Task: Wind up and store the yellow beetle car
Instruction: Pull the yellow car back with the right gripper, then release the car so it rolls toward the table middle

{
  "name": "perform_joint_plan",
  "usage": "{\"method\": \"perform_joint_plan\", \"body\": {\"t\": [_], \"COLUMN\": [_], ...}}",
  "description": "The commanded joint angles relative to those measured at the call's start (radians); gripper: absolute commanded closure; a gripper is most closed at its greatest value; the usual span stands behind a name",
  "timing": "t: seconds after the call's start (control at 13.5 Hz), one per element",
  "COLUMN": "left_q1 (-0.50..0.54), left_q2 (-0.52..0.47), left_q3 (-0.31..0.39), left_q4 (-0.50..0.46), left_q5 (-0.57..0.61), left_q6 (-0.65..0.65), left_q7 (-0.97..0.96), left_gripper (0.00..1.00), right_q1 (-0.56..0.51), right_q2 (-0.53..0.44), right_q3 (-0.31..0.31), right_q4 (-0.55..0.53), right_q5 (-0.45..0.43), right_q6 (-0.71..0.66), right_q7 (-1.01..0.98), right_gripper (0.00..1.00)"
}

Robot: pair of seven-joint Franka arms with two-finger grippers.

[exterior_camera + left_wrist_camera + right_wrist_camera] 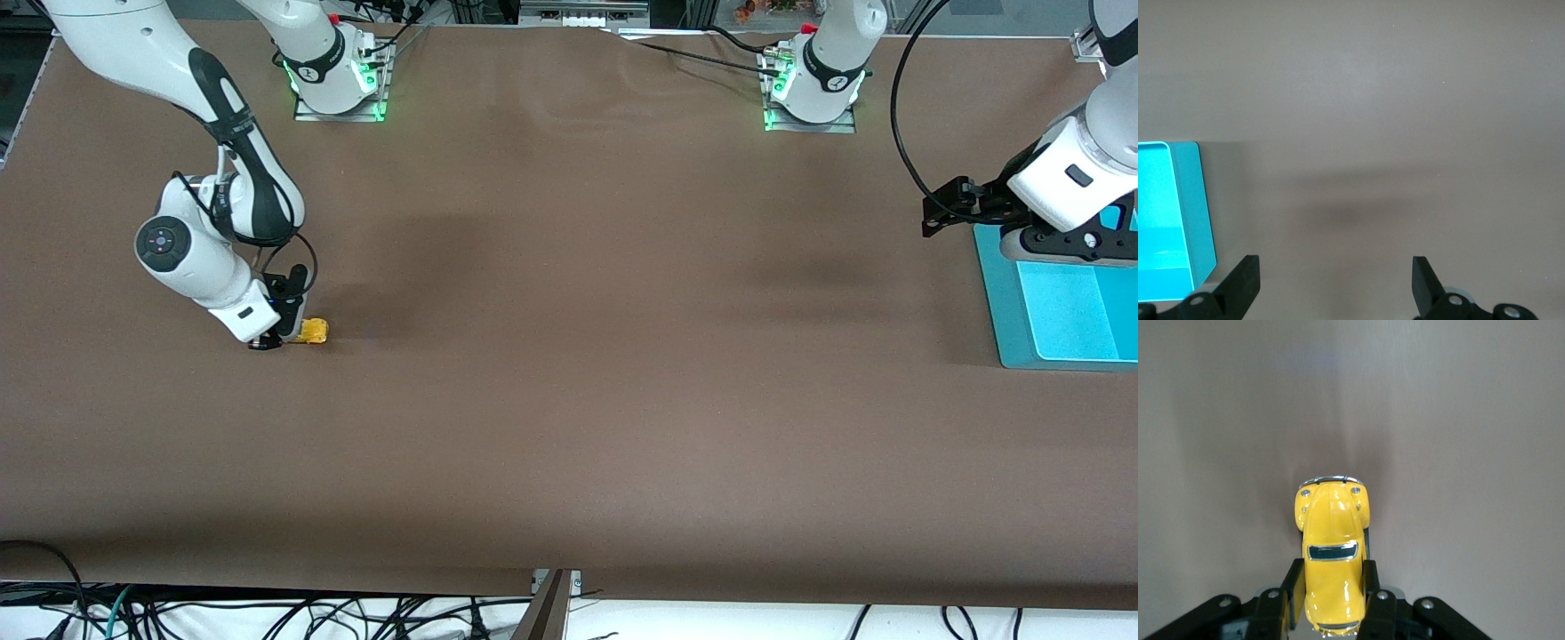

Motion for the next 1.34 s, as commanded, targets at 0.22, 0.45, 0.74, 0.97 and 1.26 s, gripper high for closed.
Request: {"method": "perform_joint_plan", "body": {"t": [0.22, 0.45, 0.74, 0.97, 1.26], "left_q1": [-0.006, -0.006, -0.006, -0.006, -0.006], "left_q2": [0.011, 0.011, 0.011, 0.011, 0.011], "left_q3": [0.001, 0.001, 0.001, 0.001, 0.001], "left_q4": [0.032, 0.032, 0.032, 0.032, 0.032], "left_q5": [0.021, 0.021, 0.021, 0.021, 0.021], "left_q6": [-0.023, -0.023, -0.023, -0.023, -0.023], "left_q7": [0.017, 0.017, 0.015, 0.015, 0.015], "left_gripper": [0.00, 0.00, 0.00, 0.00, 0.00], "right_q1": [-0.131, -0.166, -0.170, -0.166, -0.165], "right_q2": [0.020, 0.035, 0.034, 0.032, 0.029], "right_q3": [0.008, 0.009, 0.009, 0.014, 0.017], "right_q4": [0.001, 0.021, 0.027, 0.067, 0.129], "right_q5": [-0.001, 0.002, 0.005, 0.008, 0.008], "right_q6": [0.058, 0.058, 0.056, 0.038, -0.047], "right_q7": [-0.172, -0.229, -0.230, -0.226, -0.226], "right_gripper": [0.71, 0.71, 0.55, 0.01, 0.01]}}
